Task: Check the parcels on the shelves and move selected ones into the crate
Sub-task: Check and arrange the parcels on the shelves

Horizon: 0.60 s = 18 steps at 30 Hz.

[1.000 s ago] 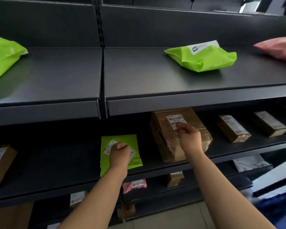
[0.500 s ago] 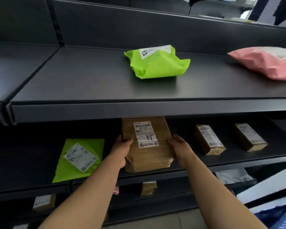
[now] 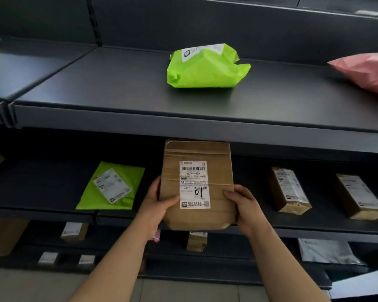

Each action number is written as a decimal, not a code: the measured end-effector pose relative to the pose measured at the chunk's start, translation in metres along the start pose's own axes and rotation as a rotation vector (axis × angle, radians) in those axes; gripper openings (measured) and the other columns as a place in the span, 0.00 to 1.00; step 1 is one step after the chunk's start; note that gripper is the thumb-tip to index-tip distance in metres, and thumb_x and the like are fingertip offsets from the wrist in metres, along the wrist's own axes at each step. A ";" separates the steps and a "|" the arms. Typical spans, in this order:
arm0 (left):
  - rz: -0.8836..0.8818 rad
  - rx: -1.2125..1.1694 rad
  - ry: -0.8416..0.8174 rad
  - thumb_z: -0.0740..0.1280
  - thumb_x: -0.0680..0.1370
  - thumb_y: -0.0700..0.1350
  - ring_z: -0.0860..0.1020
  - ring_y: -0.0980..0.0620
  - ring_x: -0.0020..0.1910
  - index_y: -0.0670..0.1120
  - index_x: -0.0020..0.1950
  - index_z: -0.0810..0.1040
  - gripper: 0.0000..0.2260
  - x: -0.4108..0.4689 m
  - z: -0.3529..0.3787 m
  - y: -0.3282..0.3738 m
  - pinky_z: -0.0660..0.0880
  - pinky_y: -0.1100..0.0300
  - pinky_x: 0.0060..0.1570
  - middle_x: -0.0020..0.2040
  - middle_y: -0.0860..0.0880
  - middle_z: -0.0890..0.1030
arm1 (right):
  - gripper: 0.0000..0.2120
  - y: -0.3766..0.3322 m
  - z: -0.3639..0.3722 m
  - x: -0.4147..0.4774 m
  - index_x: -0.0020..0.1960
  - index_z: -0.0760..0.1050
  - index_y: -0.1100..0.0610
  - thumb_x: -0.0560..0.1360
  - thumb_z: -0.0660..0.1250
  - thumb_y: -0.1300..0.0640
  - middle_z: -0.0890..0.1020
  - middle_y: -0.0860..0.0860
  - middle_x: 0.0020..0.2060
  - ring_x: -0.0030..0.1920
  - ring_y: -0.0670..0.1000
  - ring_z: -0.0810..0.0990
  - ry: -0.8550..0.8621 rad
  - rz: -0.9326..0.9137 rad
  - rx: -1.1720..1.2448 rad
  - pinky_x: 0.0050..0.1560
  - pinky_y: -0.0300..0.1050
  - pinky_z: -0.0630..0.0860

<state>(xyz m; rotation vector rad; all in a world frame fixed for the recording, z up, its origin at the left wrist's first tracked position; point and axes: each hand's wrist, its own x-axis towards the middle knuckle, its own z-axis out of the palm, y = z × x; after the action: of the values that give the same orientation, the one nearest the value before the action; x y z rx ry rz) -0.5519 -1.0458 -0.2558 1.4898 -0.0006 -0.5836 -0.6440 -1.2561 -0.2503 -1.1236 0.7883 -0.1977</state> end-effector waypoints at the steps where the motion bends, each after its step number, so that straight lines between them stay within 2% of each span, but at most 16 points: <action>1: 0.009 -0.011 0.003 0.75 0.70 0.39 0.78 0.51 0.59 0.61 0.70 0.67 0.35 -0.005 0.000 -0.002 0.75 0.46 0.58 0.60 0.52 0.80 | 0.17 0.002 -0.002 -0.003 0.59 0.75 0.61 0.71 0.71 0.63 0.82 0.58 0.54 0.49 0.55 0.80 -0.014 -0.004 0.023 0.40 0.50 0.77; 5: 0.049 -0.059 0.004 0.73 0.70 0.35 0.78 0.53 0.58 0.58 0.71 0.67 0.35 -0.016 0.001 -0.008 0.77 0.56 0.50 0.60 0.52 0.80 | 0.20 0.008 -0.008 -0.011 0.61 0.74 0.64 0.70 0.71 0.65 0.81 0.60 0.57 0.50 0.55 0.81 -0.050 -0.008 0.074 0.41 0.50 0.77; 8: 0.055 -0.057 0.012 0.74 0.70 0.35 0.77 0.53 0.59 0.58 0.72 0.66 0.36 -0.021 0.002 -0.011 0.75 0.51 0.57 0.60 0.52 0.80 | 0.17 0.010 -0.011 -0.013 0.59 0.75 0.61 0.70 0.71 0.65 0.81 0.60 0.57 0.50 0.55 0.81 -0.078 -0.001 0.076 0.43 0.53 0.78; 11: 0.050 -0.054 0.015 0.74 0.69 0.34 0.76 0.52 0.60 0.59 0.71 0.65 0.36 -0.023 0.001 -0.013 0.73 0.49 0.60 0.61 0.52 0.79 | 0.18 0.011 -0.011 -0.016 0.60 0.74 0.62 0.71 0.71 0.64 0.81 0.59 0.58 0.51 0.56 0.80 -0.082 0.011 0.048 0.49 0.59 0.77; 15: 0.047 -0.053 0.013 0.73 0.70 0.34 0.76 0.53 0.59 0.59 0.70 0.65 0.36 -0.023 0.002 -0.013 0.74 0.54 0.54 0.60 0.52 0.79 | 0.20 0.013 -0.011 -0.016 0.61 0.74 0.62 0.70 0.71 0.64 0.80 0.60 0.59 0.52 0.56 0.80 -0.075 0.008 0.052 0.44 0.54 0.78; 18: 0.042 -0.044 0.019 0.74 0.70 0.35 0.76 0.54 0.58 0.59 0.71 0.64 0.36 -0.022 0.002 -0.012 0.74 0.57 0.51 0.60 0.52 0.78 | 0.20 0.015 -0.010 -0.015 0.61 0.74 0.62 0.70 0.72 0.64 0.80 0.61 0.60 0.54 0.58 0.80 -0.057 0.009 0.057 0.47 0.55 0.79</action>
<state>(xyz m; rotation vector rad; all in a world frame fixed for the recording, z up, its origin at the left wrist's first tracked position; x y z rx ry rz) -0.5764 -1.0391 -0.2594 1.4492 -0.0040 -0.5324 -0.6650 -1.2493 -0.2585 -1.0675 0.7328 -0.1794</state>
